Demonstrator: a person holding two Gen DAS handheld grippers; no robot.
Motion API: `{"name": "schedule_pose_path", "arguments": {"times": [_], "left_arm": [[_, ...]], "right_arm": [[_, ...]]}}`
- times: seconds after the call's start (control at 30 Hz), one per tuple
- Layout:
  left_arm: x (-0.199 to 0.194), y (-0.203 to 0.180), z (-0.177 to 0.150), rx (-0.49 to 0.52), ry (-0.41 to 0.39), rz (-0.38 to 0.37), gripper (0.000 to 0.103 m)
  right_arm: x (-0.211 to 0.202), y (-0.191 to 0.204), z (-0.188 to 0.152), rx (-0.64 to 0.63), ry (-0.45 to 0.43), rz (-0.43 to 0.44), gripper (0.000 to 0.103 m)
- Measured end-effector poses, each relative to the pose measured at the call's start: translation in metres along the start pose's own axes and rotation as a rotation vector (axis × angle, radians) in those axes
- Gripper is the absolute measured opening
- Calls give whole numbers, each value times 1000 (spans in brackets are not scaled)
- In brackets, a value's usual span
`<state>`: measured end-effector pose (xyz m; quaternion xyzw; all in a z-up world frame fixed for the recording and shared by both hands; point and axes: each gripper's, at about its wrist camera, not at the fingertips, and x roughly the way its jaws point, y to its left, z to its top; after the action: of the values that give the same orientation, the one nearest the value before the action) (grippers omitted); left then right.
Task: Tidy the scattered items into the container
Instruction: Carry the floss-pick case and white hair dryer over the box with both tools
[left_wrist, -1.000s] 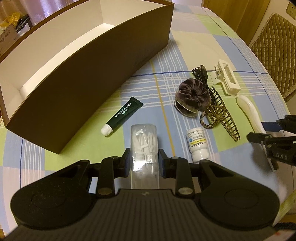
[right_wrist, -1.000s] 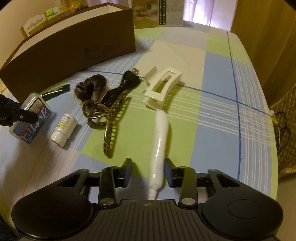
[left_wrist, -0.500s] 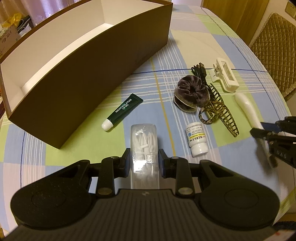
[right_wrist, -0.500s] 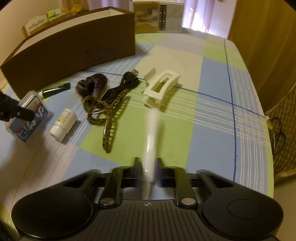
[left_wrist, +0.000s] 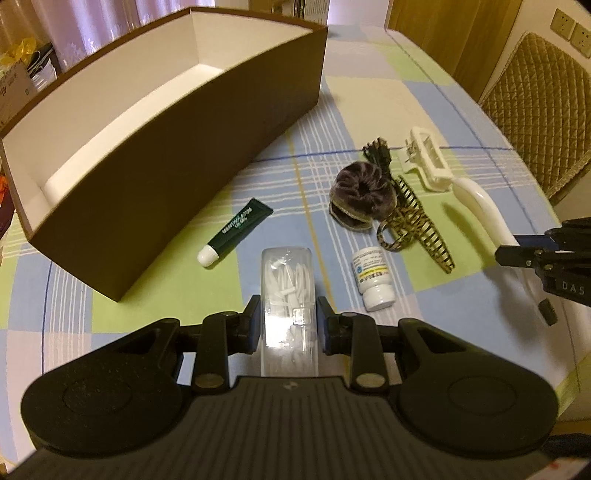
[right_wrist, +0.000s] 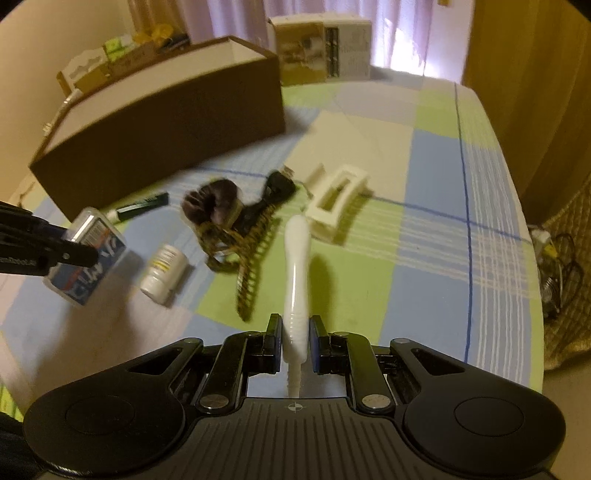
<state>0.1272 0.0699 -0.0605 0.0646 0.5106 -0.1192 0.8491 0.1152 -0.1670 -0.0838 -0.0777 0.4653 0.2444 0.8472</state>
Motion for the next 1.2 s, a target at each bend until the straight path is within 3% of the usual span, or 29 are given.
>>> {"name": "schedule_pose_path", "arguments": {"times": [0.3,0.73,1.2], "left_arm": [[-41,8,14,-19,-92,-14,25],[-87,48,57,-74,-231,9,25],[-86,124,127,-138,-298,105,25]], "right_arm": [[-19,24,43,-45,-79,118,12],[-21,81,129,-189,-185,289,12],[25,148,254,-317,-253,393,12]]}}
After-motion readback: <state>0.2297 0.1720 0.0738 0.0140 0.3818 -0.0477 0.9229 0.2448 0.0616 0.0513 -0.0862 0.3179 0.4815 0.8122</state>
